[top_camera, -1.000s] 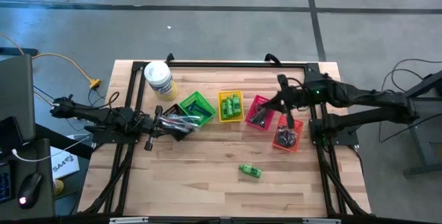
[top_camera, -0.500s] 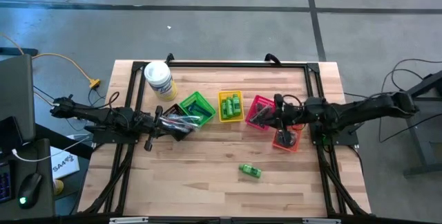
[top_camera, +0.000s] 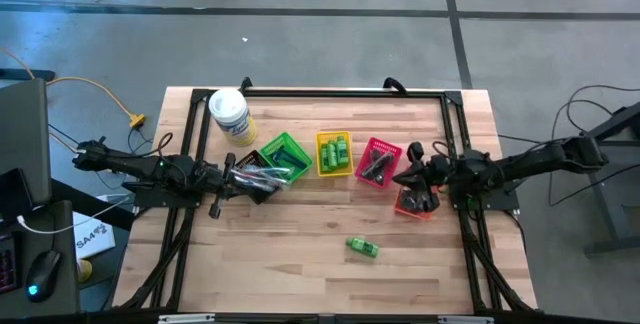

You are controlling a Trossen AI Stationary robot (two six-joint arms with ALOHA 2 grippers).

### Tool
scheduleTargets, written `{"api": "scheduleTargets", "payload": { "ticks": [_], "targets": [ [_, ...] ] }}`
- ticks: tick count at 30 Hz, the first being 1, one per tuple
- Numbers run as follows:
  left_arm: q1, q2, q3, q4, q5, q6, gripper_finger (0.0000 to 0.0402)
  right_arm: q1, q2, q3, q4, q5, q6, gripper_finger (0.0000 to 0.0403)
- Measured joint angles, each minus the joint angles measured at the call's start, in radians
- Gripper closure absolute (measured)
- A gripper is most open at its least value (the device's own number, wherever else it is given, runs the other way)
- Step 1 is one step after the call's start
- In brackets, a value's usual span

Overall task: Pick & Place Travel size toiletries
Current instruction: Put the green bottle shampoo into the yellow bin

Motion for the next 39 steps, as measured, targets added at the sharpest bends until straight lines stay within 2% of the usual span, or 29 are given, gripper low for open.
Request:
{"api": "scheduleTargets", "payload": {
  "ticks": [7,10,15,22,25,35,39],
  "targets": [
    [0.000,0.000,0.000,-0.003,0.000,0.002,0.0402,0.070,-0.022,0.001,-0.009,0.131,-0.008,0.0399],
    [0.000,0.000,0.000,-0.003,0.000,0.007,0.0402,0.076,-0.032,0.000,-0.018,0.146,-0.028,0.0400],
    [0.000,0.000,-0.001,-0.003,-0.001,0.030,0.0402,-0.004,-0.061,0.000,-0.040,0.118,-0.032,0.0400],
    [0.000,0.000,-0.001,-0.007,0.021,-0.002,0.0402,-0.191,-0.214,0.000,-0.174,-0.121,0.047,0.0400],
    [0.000,0.000,-0.001,-0.008,0.026,-0.001,0.0402,-0.239,-0.296,0.000,-0.273,-0.176,0.079,0.0400],
    [0.000,0.000,-0.002,-0.009,0.028,0.004,0.0402,-0.215,-0.515,0.000,-0.398,-0.143,0.104,0.0400],
    [0.000,0.000,-0.002,-0.009,0.029,0.005,0.0402,-0.150,-0.609,0.000,-0.533,-0.044,0.086,0.0400]
  ]
}}
